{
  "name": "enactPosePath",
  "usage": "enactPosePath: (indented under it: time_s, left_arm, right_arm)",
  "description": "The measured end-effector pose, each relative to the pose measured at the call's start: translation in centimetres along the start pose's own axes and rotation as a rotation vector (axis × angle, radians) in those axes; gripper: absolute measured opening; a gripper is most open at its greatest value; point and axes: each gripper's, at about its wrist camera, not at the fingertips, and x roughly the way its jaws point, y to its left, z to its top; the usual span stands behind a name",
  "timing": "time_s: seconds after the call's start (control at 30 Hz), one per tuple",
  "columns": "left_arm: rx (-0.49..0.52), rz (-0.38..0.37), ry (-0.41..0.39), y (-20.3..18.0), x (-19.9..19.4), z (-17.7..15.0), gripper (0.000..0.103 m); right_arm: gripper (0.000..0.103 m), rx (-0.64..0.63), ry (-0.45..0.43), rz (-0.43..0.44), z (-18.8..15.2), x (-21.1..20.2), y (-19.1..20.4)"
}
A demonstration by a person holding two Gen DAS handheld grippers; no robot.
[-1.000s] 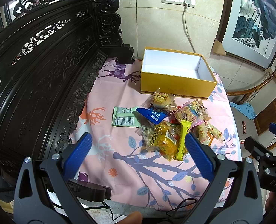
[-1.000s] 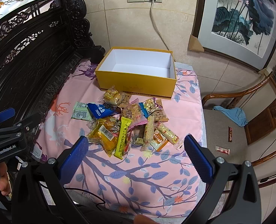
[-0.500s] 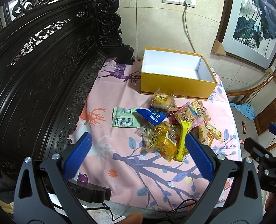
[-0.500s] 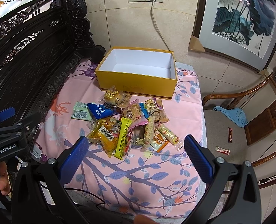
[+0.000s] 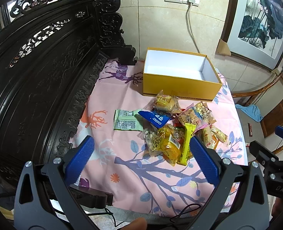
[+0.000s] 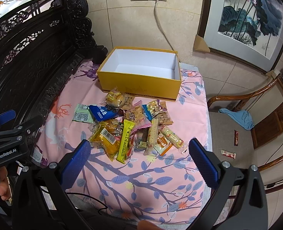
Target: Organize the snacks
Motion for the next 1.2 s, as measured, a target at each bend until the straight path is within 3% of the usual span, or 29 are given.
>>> enactPosePath:
  time_s: [0.4,0.5,0.6,0.7,0.8,0.93,1.2]
  left_arm:
    - [0.012,0.008,0.01,-0.2,0.9,0.5,0.101]
    - [-0.007,-0.029,-0.006,0.4,1.9,0.3,0.101]
    - [-0.05,-0.064,0.02,1.4,4.3,-0.4,0.101]
    - [-0.056,-0.059,0.015,2.0,6.4,-1.1,0.101]
    - [-0.056,-0.054,0.021,2.4,8.4,-1.6,0.101]
    - [-0.056,-0.065,0.038,2.3,10.5,-2.1,0.101]
    - [-0.026,-0.104,0.087,0.9,13.3,-2.0,0.101]
  right_arm:
    - [0.102,-0.007,0.013,0.009,0.4,1.1,-0.2]
    - [0.102,-0.012,0.009,-0.005,0.1,2.3,-1.3]
    - [0.102,0.013,0.021,0.009,-1.2,4.9,-3.6]
    - [0.102,0.046,0.105,-0.007,-3.1,9.3,-6.0]
    - [0.102,0.096,0.155,0.035,-4.7,13.4,-8.0]
    - [0.085,0.138,0.176,0.121,-4.4,17.3,-8.3]
    - [0.054,0.118,0.246,0.185,-2.4,24.7,-7.5]
